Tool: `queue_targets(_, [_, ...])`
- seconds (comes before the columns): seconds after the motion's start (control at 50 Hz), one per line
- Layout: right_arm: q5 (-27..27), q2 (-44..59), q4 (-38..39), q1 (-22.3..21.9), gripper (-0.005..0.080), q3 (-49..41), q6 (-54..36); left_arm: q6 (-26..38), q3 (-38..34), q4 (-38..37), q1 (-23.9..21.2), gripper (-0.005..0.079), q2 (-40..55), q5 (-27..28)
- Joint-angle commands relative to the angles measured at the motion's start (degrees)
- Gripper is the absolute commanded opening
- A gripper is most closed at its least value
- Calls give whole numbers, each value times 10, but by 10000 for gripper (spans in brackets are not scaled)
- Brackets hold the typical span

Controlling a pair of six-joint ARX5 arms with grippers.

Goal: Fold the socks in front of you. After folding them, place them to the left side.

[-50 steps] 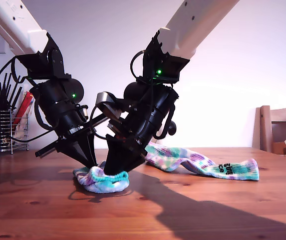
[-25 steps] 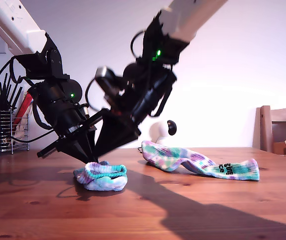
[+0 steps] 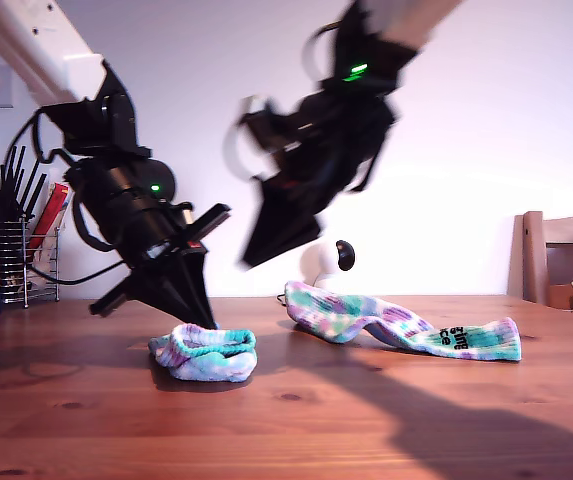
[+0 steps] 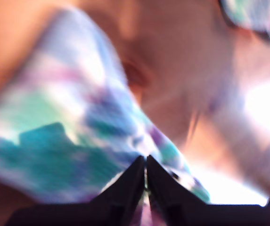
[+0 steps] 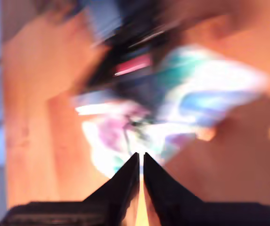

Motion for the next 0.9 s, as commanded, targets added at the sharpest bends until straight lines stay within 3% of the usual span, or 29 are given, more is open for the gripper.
queue_targets(0.0, [-3, -16, -2, -14, -12, 15, -1, 13, -10, -10, -9, -20, -13, -17])
queue_targets(0.2, [-4, -16, -7, -42, -12, 15, -1, 17, -16, -16, -21, -20, -13, -87])
queue_targets(0.58, [-2, -16, -9, -52, -12, 15, -2, 46, -63, -35, -16, -20, -13, -177])
queue_targets(0.88, [2, -16, -8, -61, -12, 15, -2, 63, -63, -74, 16, -20, -13, -264])
